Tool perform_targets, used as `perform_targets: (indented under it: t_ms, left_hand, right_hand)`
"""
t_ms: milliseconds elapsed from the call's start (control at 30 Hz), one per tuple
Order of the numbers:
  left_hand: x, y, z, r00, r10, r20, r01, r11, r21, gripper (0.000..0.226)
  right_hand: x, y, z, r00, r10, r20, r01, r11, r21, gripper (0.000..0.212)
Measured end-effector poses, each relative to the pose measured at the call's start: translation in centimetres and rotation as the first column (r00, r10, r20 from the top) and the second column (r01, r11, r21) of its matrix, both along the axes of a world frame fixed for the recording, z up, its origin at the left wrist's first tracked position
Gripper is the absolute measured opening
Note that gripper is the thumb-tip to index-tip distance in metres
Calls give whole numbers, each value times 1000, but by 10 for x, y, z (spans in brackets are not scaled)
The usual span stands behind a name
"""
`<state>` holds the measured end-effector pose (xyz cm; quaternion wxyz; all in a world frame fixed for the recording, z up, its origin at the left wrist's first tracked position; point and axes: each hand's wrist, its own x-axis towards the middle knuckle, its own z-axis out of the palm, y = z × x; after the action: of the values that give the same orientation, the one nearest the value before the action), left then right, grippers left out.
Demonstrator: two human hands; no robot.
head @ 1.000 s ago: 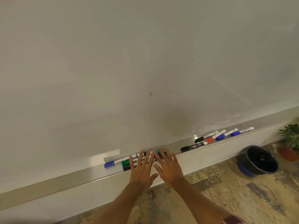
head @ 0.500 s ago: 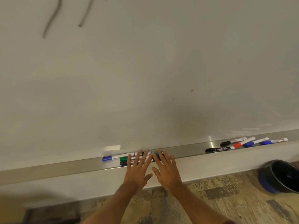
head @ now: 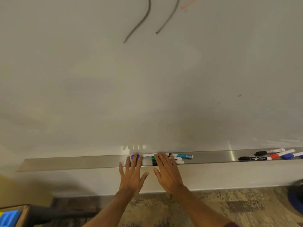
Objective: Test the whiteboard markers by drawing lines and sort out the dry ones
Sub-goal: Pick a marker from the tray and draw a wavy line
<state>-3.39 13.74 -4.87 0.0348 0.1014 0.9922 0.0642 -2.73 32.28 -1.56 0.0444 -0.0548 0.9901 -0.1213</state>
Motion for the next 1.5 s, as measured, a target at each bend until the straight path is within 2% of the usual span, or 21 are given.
perform_targets:
  t_ms: [100,200,300,367,467,533,700,733,800,867,1000,1100,1267,1400,1500]
  left_hand:
    - [-3,-26,2,1000,14,-5,-14,1000,-28,75]
    - [-5,-46,-2,999,24,25,-23,999,-29,76]
    - [-5,-63,-13,990,74,124,-78,997,23,76]
    - [-2,-70,-6,978,95,184,-105,993,47,78]
    - [-1,-77,4,991,65,118,-69,997,25,95]
    - [2,-83,8,984,82,157,-95,992,80,106]
    - [3,-98,14,983,80,166,-92,993,67,117]
    - [3,-97,17,981,79,175,-92,993,69,114]
    - [5,-94,20,978,72,195,-85,995,60,83]
    - [5,-94,24,969,76,234,-91,994,54,62]
    - [6,-101,24,972,66,228,-88,992,88,57]
    - [1,-106,26,983,52,174,-78,986,148,53]
    - [-11,-109,43,997,26,66,-40,977,211,24]
    - [-12,-110,59,996,-41,-76,57,976,211,28]
    - [-16,-109,74,984,-90,-155,119,975,186,30]
  right_hand:
    - [-3,-28,3,998,31,54,-30,999,-15,63]
    - [-5,-51,1,993,64,101,-68,997,34,67]
    - [-8,-74,-4,991,64,116,-75,993,92,67]
    - [-8,-86,-7,997,71,24,-73,991,108,56]
    - [-8,-99,-7,991,96,-98,-91,994,57,64]
    - [-10,-104,-6,988,103,-116,-98,994,49,64]
    - [-21,-118,-12,988,100,-120,-93,994,60,58]
    - [-22,-120,-13,990,101,-99,-96,994,55,61]
    - [-26,-122,-14,993,77,-92,-76,997,21,62]
    - [-31,-127,-11,995,75,-63,-76,997,-8,52]
    - [-41,-134,-1,992,113,-52,-115,993,-31,40]
    - [-37,-135,2,983,149,-112,-155,986,-53,36]
    - [-25,-139,6,963,224,-148,-241,965,-107,34]
    - [-27,-139,12,945,230,-234,-245,969,-37,45]
    - [-28,-139,28,932,282,-229,-290,957,3,31]
